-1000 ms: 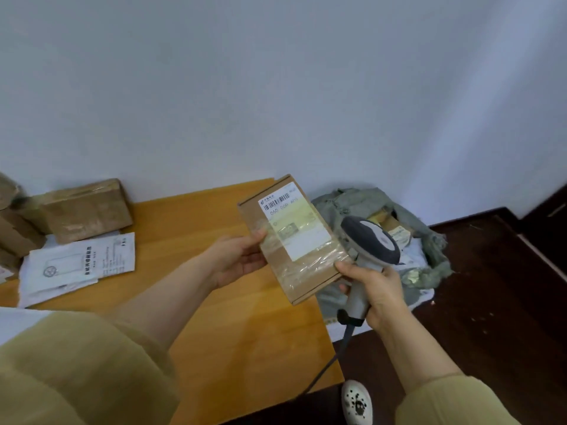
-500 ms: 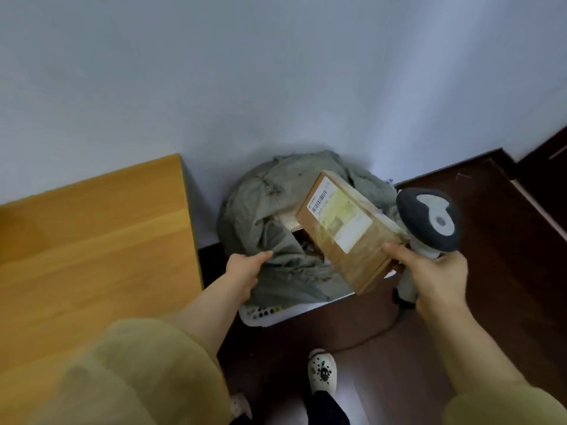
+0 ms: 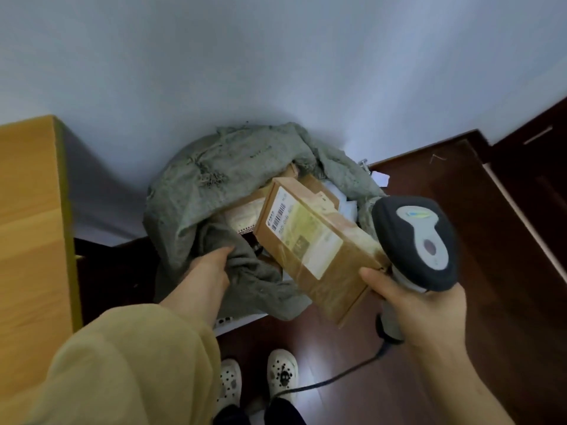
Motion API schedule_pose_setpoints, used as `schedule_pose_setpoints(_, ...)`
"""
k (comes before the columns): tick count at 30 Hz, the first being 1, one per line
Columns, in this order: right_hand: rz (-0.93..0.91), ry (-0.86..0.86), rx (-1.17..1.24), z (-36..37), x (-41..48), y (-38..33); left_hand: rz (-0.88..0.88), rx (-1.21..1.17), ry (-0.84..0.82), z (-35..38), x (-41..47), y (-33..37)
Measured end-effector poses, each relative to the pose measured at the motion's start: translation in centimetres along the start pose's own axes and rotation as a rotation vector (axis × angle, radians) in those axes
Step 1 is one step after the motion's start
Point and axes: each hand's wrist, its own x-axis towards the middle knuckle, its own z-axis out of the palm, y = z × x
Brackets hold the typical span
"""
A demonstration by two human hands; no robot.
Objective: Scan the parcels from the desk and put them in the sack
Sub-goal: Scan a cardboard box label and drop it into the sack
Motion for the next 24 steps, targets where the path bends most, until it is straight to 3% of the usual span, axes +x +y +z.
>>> schedule_pose_setpoints(2, 0.007, -0.022, -0.031, 0.8, 0.0, -0.6, -0.018, -0.082, 0.122, -1.4, 2.1, -0.3)
schedule_pose_setpoints(5, 0.018, -0.079, -0.114, 2.0, -0.3, -2.3, 0.029, -0.063, 0.235, -3.0, -9.3, 1.1)
schedule_pose_setpoints(9, -0.038, -0.269, -0.351, 3.9, -0.2, -4.9, 0.206, 0.073, 0.178, -6.8, -16.5, 0.3)
schedule_pose_setpoints(16, -0.256, -0.652, -0.729, 11.2, 0.0, -7.1, 0.295, 0.250, 0.133, -11.4, -19.4, 0.1)
schedule_pose_setpoints(20, -0.282, -0.704, -0.676, 13.7, -0.6, -6.1, 0.308, 0.227, 0.125, -12.4, -19.6, 0.2)
schedule_pose_setpoints(24, -0.064, -0.673, -0.549, 12.7, -1.2, -4.4, 0.314, 0.224, 0.117, -12.4, -19.3, 0.0)
